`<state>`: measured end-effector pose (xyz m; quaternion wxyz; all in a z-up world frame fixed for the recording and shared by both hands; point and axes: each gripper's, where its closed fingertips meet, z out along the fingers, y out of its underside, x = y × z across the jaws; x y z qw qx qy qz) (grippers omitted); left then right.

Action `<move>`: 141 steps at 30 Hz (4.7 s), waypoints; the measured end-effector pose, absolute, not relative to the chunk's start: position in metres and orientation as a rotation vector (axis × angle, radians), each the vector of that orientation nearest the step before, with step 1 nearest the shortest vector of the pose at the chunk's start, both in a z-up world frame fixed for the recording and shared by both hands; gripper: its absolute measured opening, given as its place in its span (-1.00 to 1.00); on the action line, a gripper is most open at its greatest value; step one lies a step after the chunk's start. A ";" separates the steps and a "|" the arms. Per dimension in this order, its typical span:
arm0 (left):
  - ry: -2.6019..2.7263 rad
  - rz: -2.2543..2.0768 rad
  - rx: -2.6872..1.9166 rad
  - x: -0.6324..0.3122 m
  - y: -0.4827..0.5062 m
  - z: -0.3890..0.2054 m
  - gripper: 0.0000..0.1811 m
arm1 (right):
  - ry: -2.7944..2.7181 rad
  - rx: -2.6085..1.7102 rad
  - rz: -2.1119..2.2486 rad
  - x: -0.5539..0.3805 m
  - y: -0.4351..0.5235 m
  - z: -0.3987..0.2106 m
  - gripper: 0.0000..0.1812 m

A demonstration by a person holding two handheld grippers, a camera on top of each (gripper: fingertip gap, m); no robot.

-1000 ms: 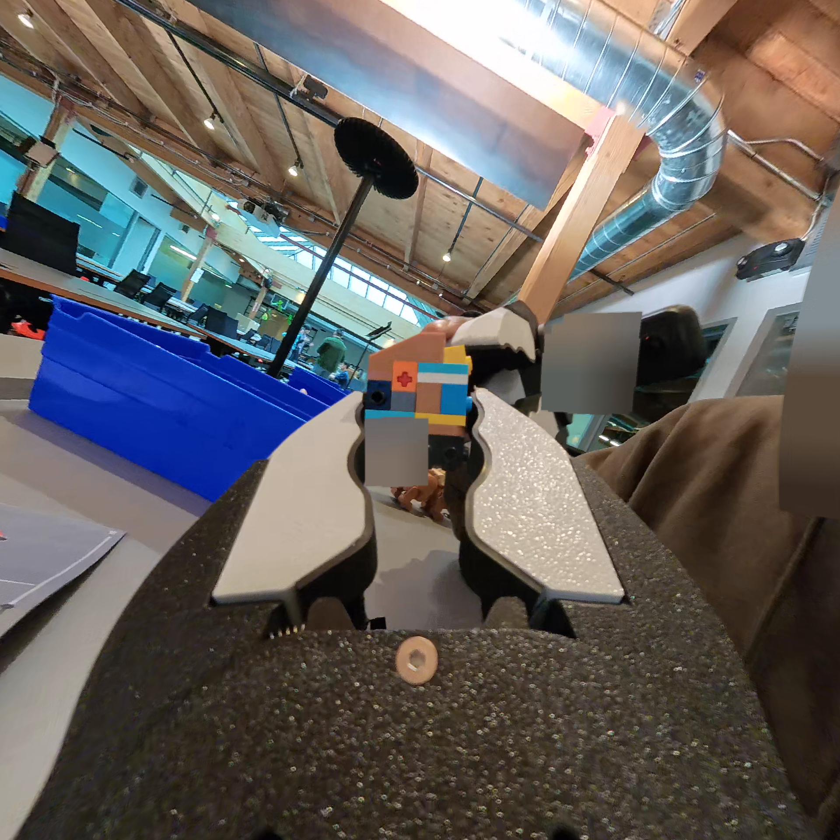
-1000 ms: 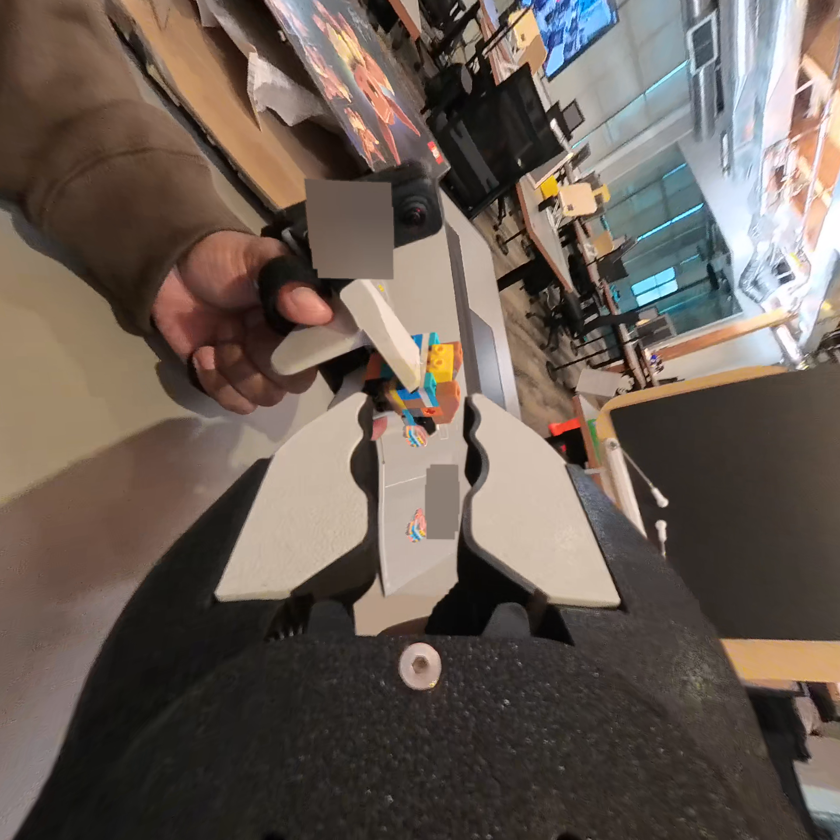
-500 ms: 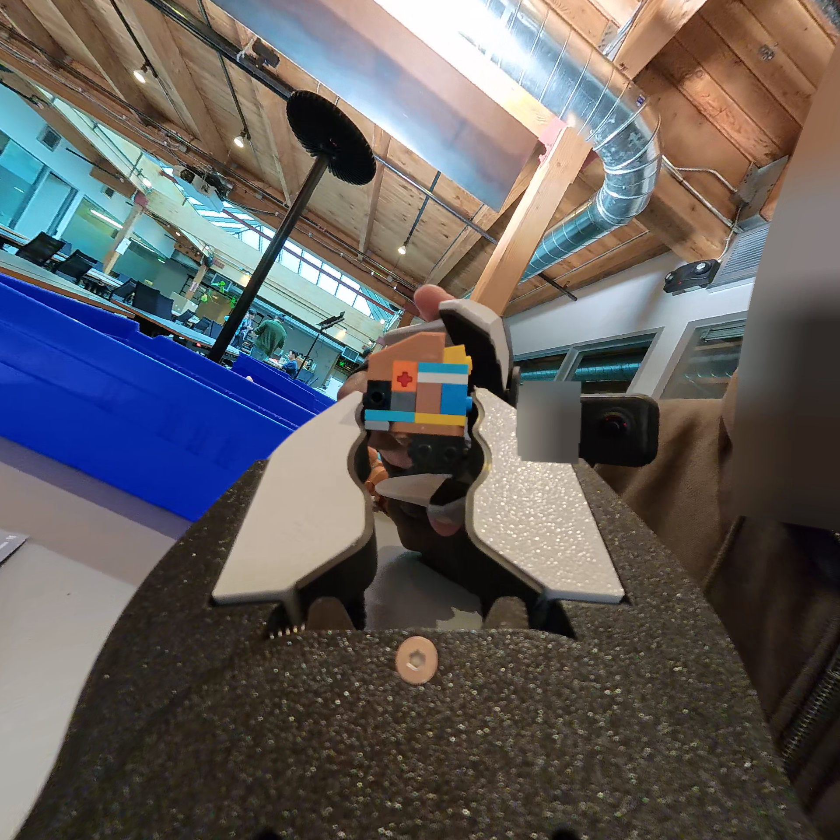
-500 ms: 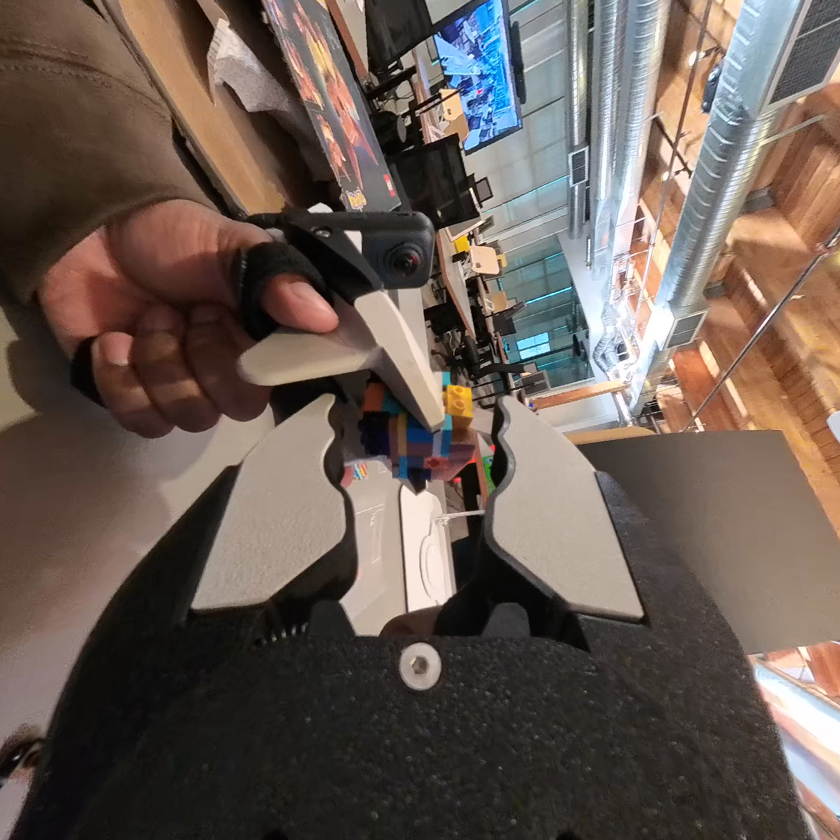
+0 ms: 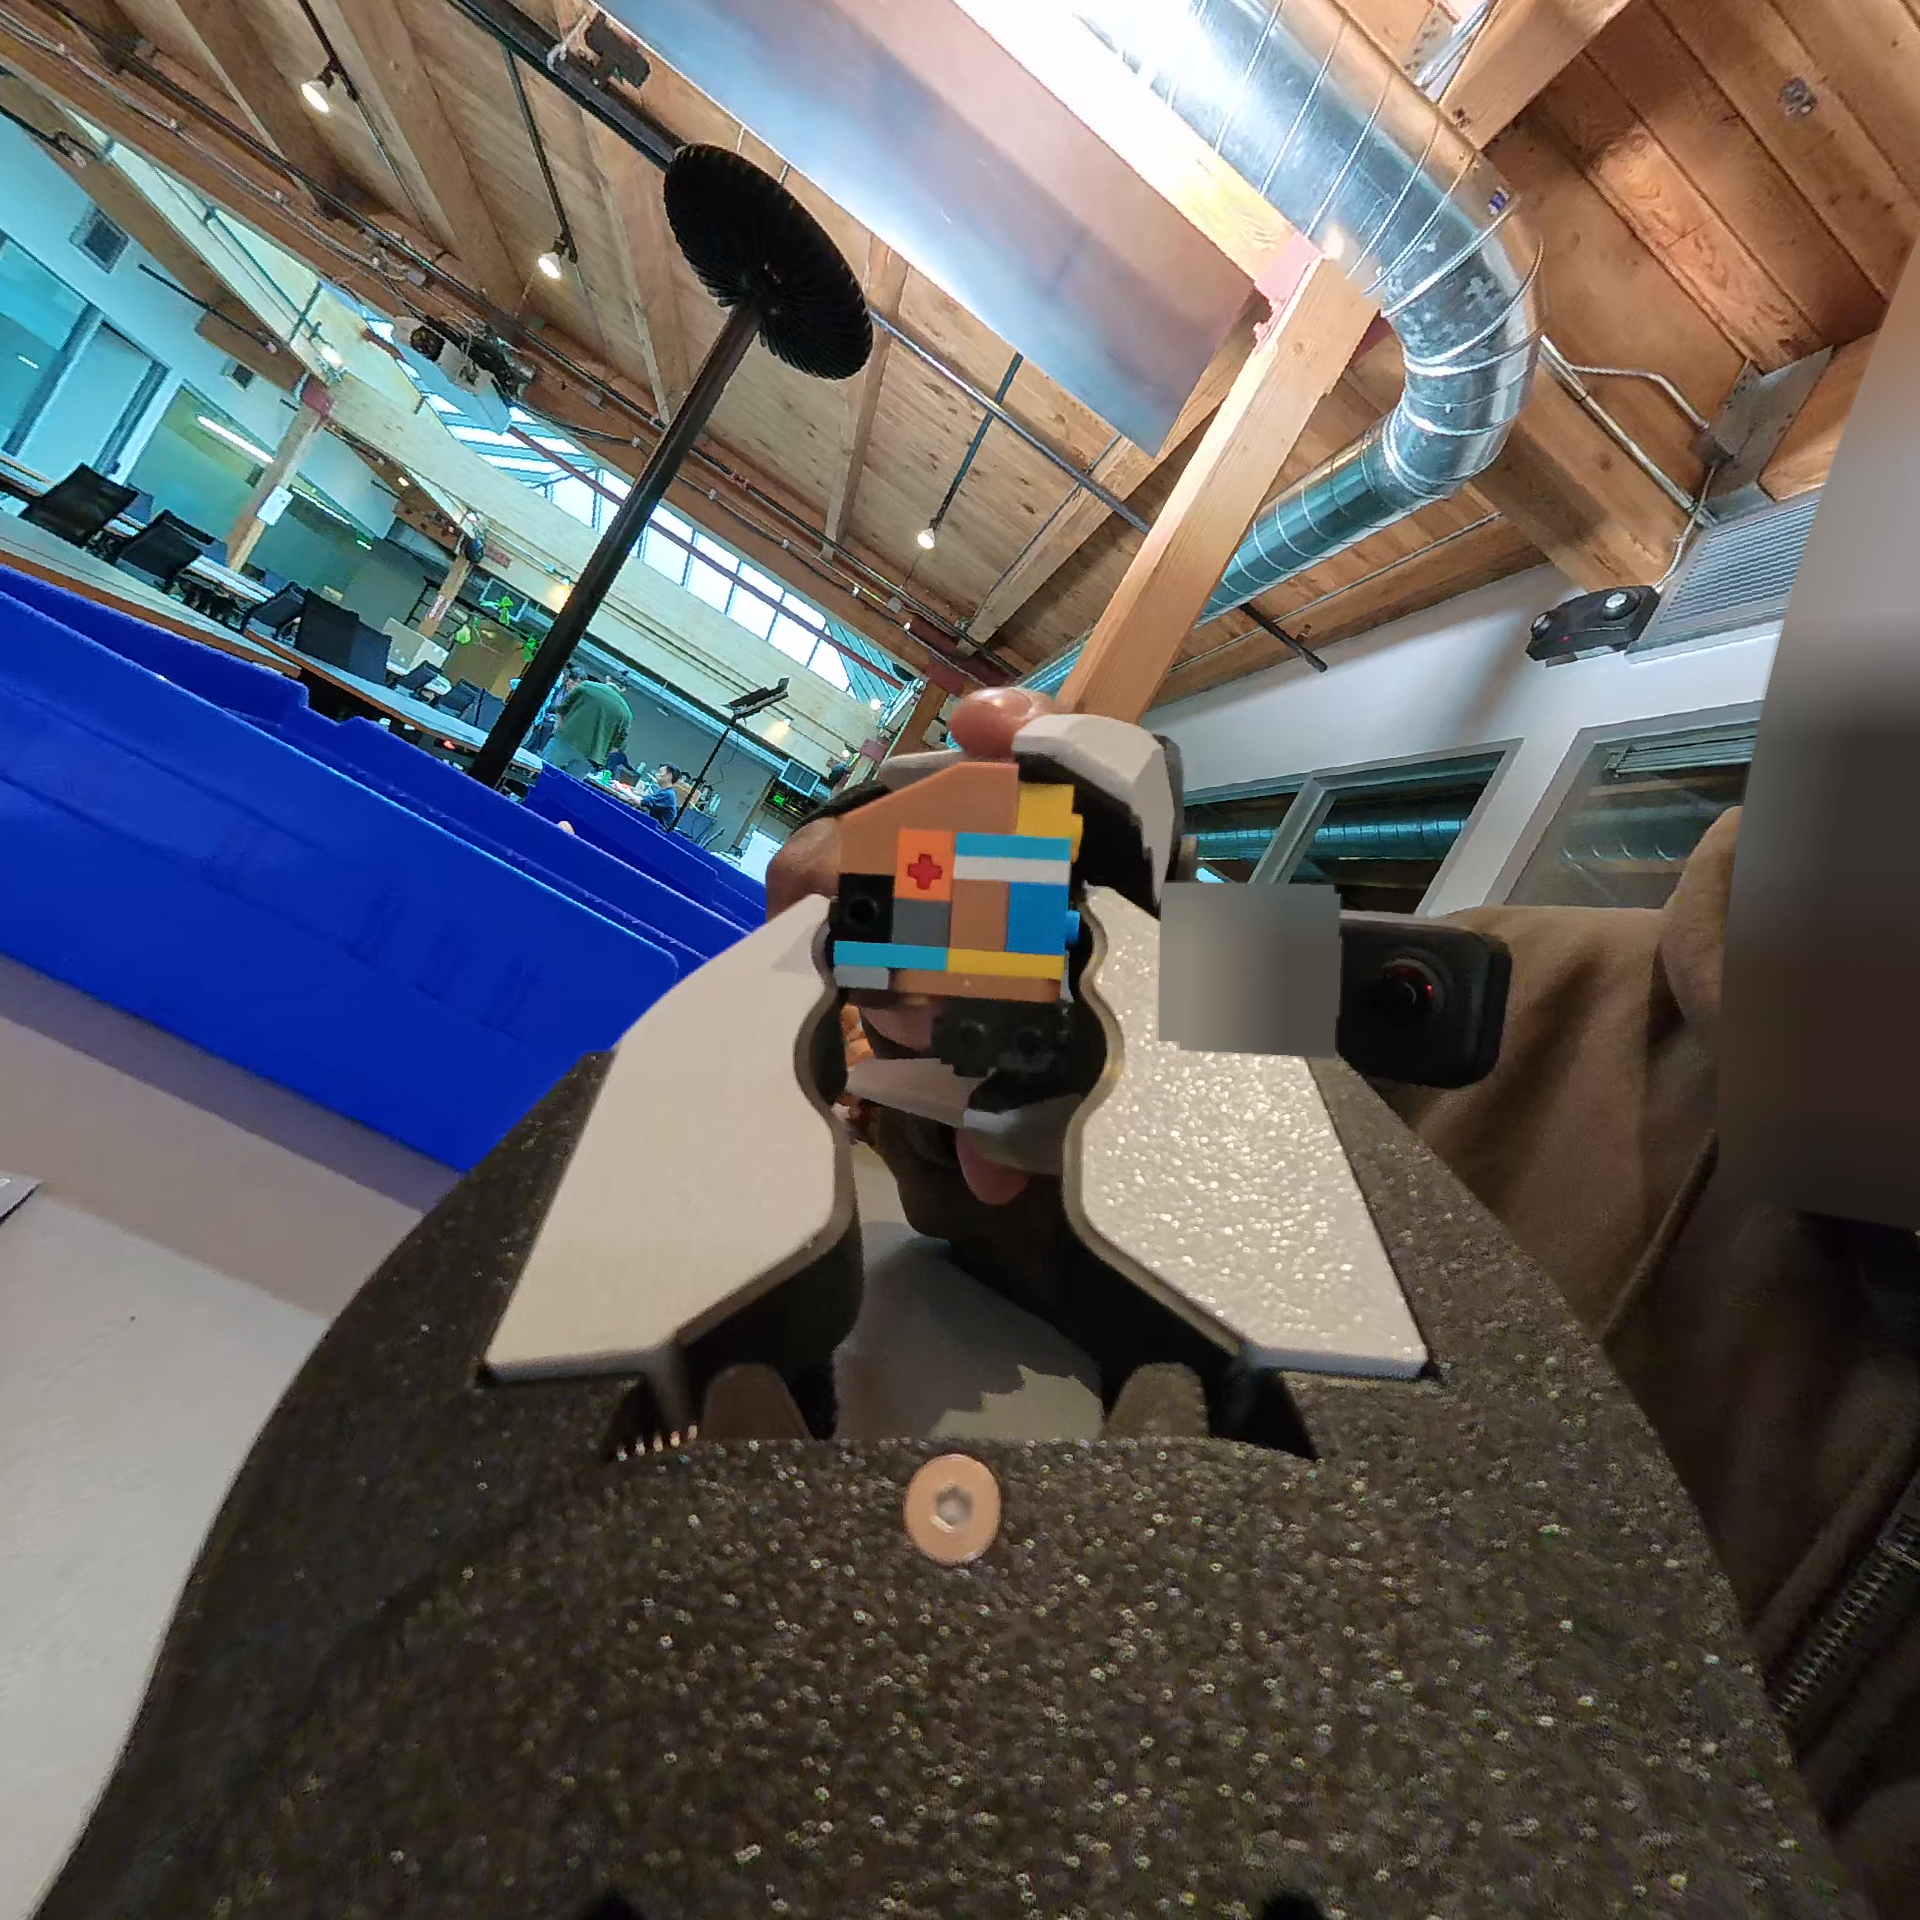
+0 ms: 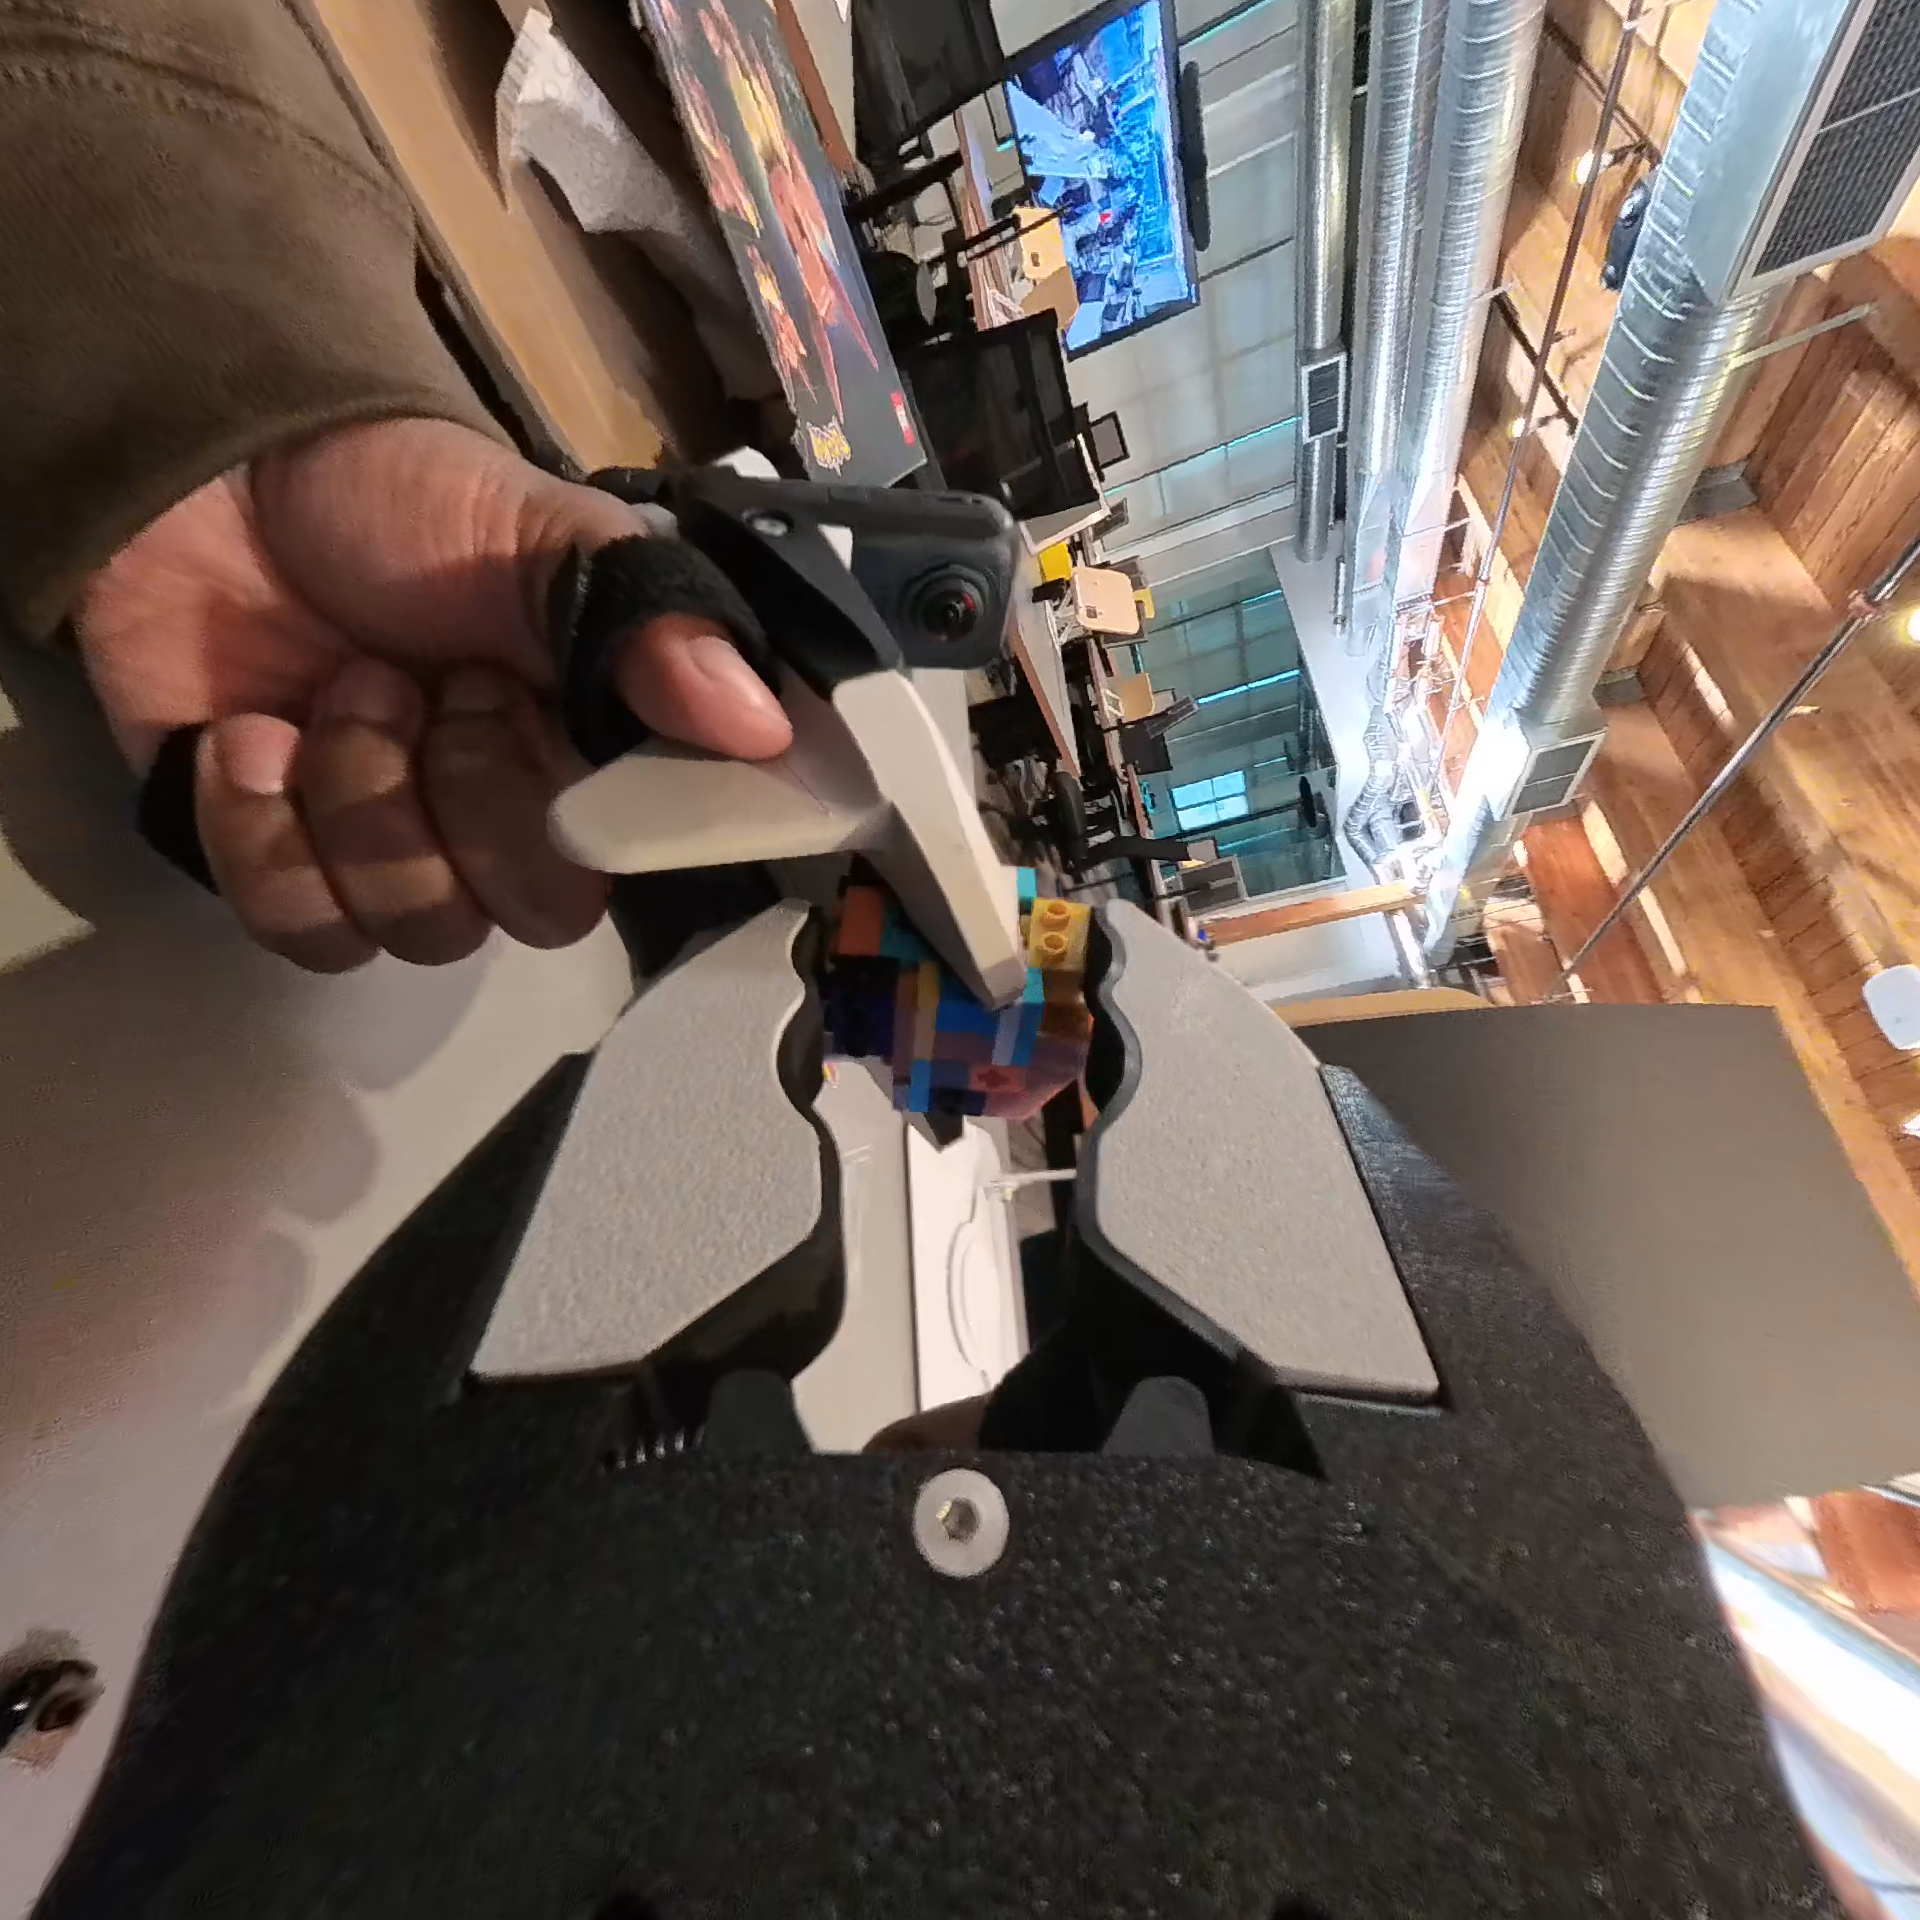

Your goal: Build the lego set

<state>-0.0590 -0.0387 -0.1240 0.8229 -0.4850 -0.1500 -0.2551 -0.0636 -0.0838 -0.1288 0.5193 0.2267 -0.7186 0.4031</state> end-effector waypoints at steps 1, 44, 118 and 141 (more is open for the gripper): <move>-0.318 -0.542 -1.035 -0.059 -0.038 -0.124 -0.56 | -1.737 0.537 0.992 -0.063 -0.084 -0.129 -0.48; -0.325 -0.572 -1.187 -0.053 -0.028 -0.137 -0.56 | -1.906 0.554 1.160 -0.054 -0.076 -0.136 -0.53; -0.342 -0.684 -1.238 -0.048 -0.023 -0.143 -0.56 | -1.842 0.667 1.000 -0.057 -0.069 -0.145 -0.45; -0.337 -0.712 -1.271 -0.049 -0.024 -0.143 -0.55 | -1.778 0.648 1.079 -0.058 -0.066 -0.144 -0.44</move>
